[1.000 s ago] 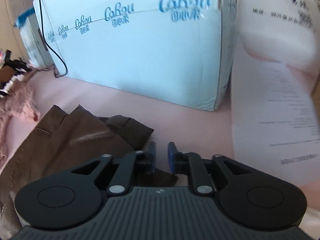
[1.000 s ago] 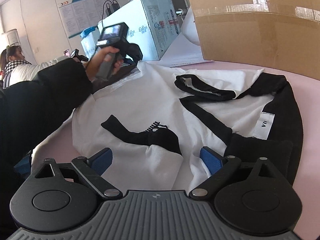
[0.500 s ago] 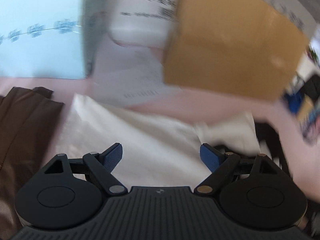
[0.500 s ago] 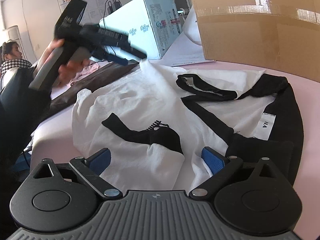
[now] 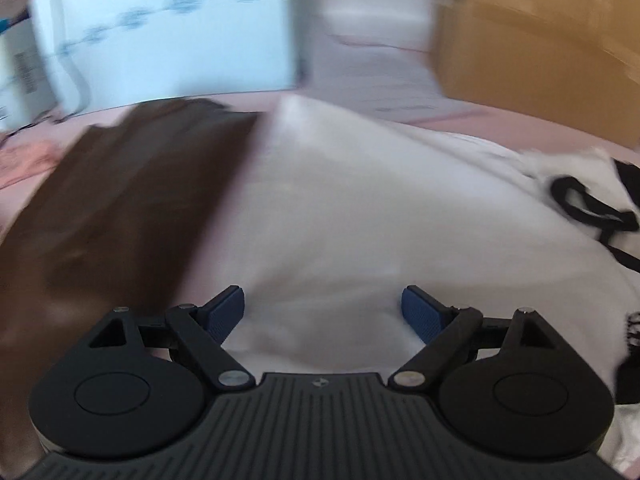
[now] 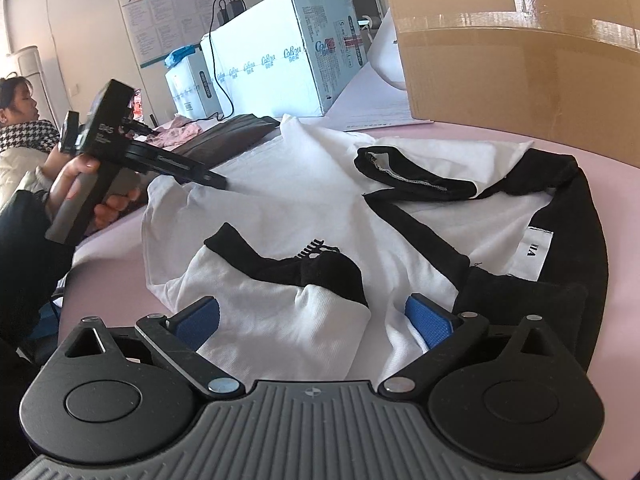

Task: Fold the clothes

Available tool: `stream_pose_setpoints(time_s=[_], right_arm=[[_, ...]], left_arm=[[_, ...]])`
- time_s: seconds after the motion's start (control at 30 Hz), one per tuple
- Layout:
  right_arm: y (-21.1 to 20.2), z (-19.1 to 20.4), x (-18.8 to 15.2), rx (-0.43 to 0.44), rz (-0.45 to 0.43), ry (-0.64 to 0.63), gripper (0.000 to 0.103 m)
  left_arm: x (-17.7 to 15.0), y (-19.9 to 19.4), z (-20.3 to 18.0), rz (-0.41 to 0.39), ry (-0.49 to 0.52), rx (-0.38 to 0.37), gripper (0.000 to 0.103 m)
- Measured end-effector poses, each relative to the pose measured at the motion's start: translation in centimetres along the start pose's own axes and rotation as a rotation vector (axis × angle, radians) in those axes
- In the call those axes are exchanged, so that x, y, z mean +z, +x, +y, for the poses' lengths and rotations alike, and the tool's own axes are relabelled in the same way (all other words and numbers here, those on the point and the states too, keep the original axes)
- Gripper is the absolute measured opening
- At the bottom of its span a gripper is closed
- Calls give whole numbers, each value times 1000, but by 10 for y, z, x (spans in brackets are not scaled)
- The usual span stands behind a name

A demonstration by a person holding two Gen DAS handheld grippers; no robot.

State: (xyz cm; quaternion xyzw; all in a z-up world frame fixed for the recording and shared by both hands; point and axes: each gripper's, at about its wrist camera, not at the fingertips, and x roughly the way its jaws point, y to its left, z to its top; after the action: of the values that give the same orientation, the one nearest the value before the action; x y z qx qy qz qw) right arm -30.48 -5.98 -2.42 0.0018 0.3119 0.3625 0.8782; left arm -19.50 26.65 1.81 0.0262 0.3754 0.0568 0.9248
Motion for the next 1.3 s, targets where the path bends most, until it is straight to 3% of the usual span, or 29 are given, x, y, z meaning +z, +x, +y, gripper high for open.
stream_pose_setpoints(time_s=[0.07,0.13,0.3,0.4,0.53,0.6,0.7,0.8,1.1,1.3], right_arm=[[0,-1,-1,8,-3,10,101],[0,-3,-1,16,-6,20,101],[-1,-4,-1,22,-7,23,101],[0,-3,-1,21,-5,19,102],[0,-1,-1,16,0,9,103],[0,0,-1,14,0,7,103],[0,0,-1,12,1,5,103],[0,0,-1,12,1,5,103],[0,-1,-1,13,0,5,103],[-1,-2,-1,18,-4,12,103]], left_arm=[[0,-19,9,-53,0,44,84],[-3,-43,16,-92,6,34,84],[-25,-77,23,6,-53,-83,84],[-44,-86,29,86,-147,-198,84],[-64,-77,39,148,-266,-237,84],[-72,-68,44,157,-344,-269,89],[-80,-67,54,105,-457,-324,103],[-83,-55,62,37,-589,-369,103],[-79,-48,49,-35,-617,-323,103],[-81,-48,39,-60,-584,-288,101]])
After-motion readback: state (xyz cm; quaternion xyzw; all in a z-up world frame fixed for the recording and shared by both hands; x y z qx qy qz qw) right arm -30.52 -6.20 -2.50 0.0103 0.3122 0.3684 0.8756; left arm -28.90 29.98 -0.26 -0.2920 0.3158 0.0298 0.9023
